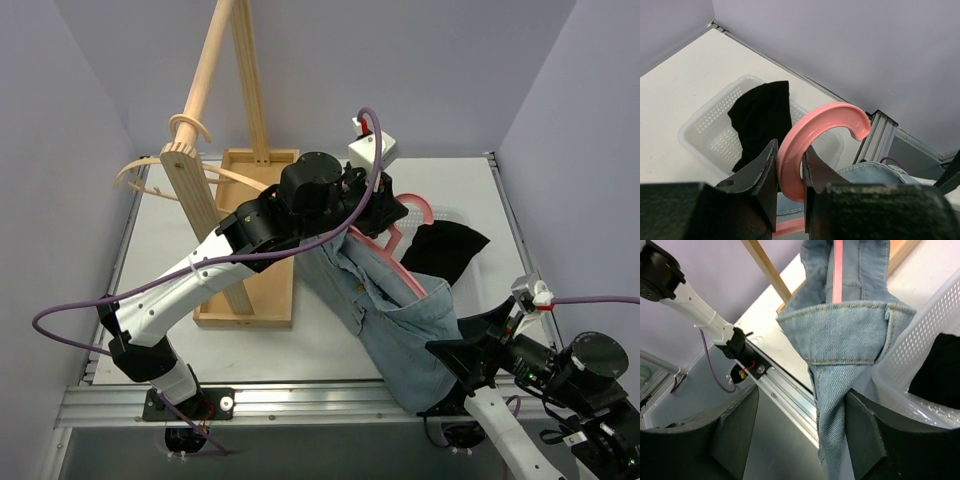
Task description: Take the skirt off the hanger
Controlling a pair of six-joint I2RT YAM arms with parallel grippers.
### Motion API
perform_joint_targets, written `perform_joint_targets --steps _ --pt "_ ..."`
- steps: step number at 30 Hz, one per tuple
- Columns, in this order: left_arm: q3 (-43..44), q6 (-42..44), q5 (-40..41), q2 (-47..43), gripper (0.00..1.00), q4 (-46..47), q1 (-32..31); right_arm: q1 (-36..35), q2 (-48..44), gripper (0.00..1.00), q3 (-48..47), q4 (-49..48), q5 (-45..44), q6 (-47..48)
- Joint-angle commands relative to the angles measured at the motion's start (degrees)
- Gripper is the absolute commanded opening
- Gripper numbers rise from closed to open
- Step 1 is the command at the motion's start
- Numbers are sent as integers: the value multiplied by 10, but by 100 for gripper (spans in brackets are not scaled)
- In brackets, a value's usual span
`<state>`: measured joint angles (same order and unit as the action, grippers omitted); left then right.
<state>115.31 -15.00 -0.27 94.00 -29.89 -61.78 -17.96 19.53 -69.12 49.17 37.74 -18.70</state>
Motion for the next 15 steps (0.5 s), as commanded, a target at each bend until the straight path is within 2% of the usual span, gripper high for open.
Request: perform_joint_targets --steps 1,11,13,14,15 --pt "3 6 16 -14 2 57 3 4 11 61 -25 -57 -11 -16" --pt "-13 -3 13 -24 2 83 2 4 93 59 -43 -80 -38 11" --pt "-13 -1 12 -24 2 82 2 5 96 51 -37 -94 -51 7" --pt "-13 0 12 -25 2 82 2 5 96 43 -34 -100 -57 4" --pt "-13 0 12 -26 2 81 2 5 96 25 -31 -108 -74 1"
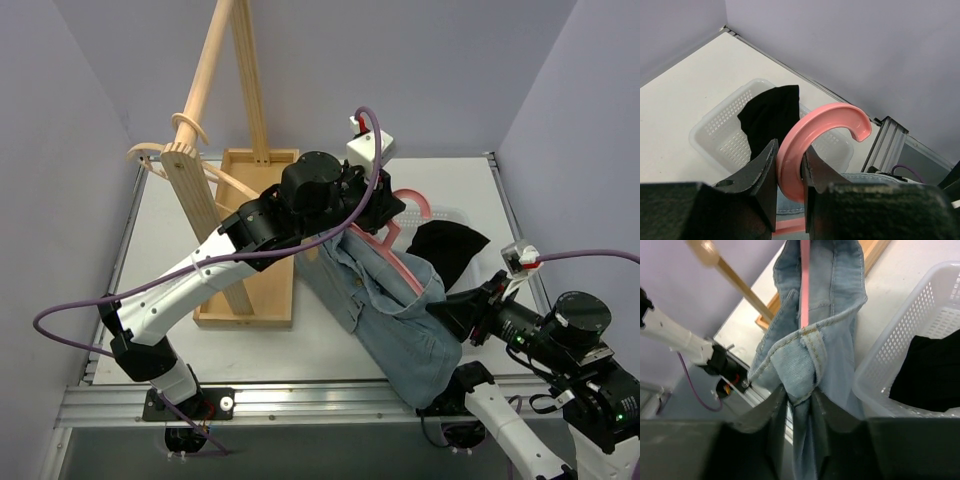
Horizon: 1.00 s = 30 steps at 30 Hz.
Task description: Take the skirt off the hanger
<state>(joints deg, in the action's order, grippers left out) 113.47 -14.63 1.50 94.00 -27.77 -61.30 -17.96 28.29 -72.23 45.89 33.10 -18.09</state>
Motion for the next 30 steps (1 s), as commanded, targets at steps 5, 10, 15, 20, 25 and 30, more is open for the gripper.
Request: perform_joint_targets --steps 5,10,15,20,25,30 --pt "-2 -1 -2 -32 2 66 -3 4 -10 0 9 -91 -69 -29" --pt "-24 4 39 -48 2 92 -3 5 -39 0 9 -47 -98 -38" --pt "-29 23 104 -59 2 134 -1 5 -95 0 -1 33 -129 -49" --pt "-20 29 102 -69 2 134 0 3 -129 0 -49 125 -184 -62" --pt "-33 21 82 -91 2 138 0 3 -149 0 -92 214 -250 -83" --pt "-64 35 108 -129 2 152 0 -15 -179 0 -103 216 -250 -139"
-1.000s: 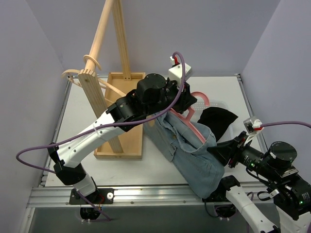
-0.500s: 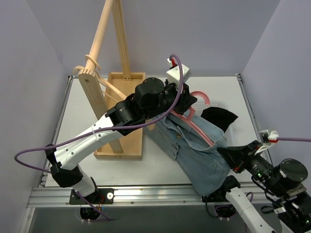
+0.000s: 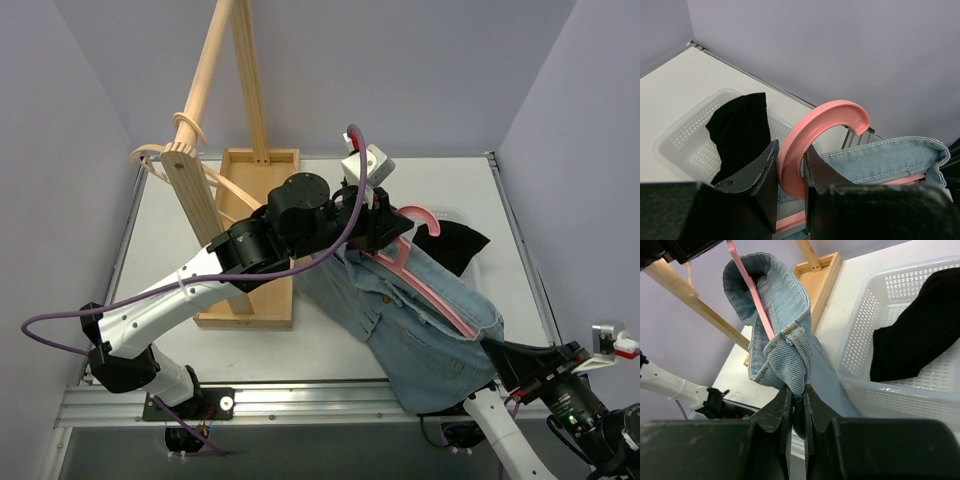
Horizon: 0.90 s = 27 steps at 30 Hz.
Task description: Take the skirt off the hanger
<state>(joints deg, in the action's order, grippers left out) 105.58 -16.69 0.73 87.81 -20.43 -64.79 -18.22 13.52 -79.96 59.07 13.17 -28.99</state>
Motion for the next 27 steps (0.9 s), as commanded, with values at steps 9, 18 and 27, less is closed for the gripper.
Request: perform_joint_targets --steps 9,18,27 --pt "32 68 148 -99 2 88 66 -29 -57 0 -55 69 -116 -63" --pt "57 44 142 -89 2 100 70 -43 -127 0 -33 7 -106 -81" --pt "37 -61 38 -71 2 134 70 -36 -62 0 76 -107 -42 -55"
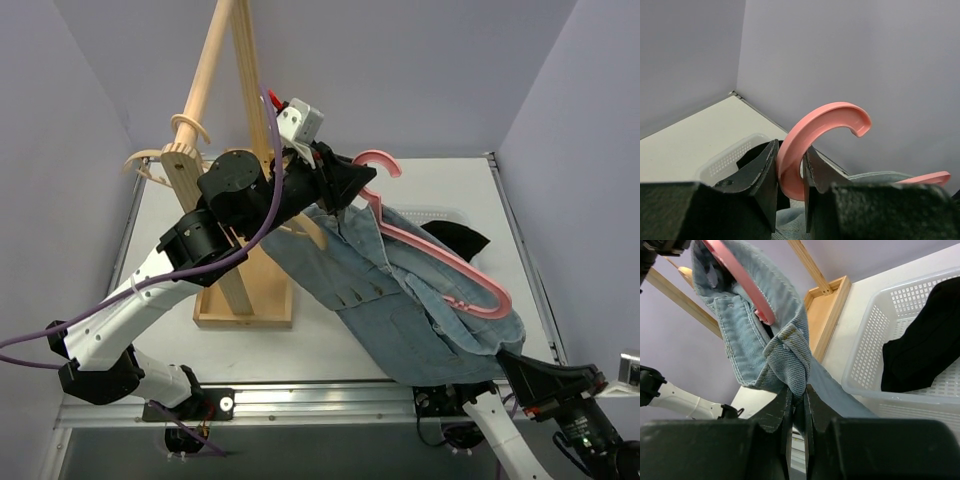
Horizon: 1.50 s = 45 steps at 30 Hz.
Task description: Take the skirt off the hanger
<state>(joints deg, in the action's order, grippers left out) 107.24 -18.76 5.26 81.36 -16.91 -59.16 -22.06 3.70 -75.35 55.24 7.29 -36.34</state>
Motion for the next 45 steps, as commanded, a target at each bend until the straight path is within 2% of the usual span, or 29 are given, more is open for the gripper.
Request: perform_joint_targets --steps 1,11,15,23,25,28,32,37,41,45 --pt "17 -49 -16 -4 2 104 13 4 41 0 40 -79 25 21" --pt "-31 -155 -108 9 2 196 16 5 112 0 135 -200 66 21" --pt "-51 -212 -135 12 2 258 25 5 126 0 138 -218 54 29" --pt "-70 -353 -265 6 2 354 49 -1 200 0 135 -246 15 52" --pt "-86 -360 -287 -9 2 357 49 -1 228 0 115 -272 5 63" --pt "-124 -344 -325 -43 2 326 49 -2 270 0 61 -290 -33 86" --pt "-147 -246 -397 -79 2 207 49 -2 328 0 -20 -300 -139 133" --pt "-214 -178 -480 -133 2 141 50 -3 392 0 -102 -312 -230 197" --pt "-274 -150 -523 -150 2 124 50 -3 395 0 -124 -366 -246 240" --pt "-340 -126 -516 -155 2 100 50 -3 405 0 -166 -407 -231 269"
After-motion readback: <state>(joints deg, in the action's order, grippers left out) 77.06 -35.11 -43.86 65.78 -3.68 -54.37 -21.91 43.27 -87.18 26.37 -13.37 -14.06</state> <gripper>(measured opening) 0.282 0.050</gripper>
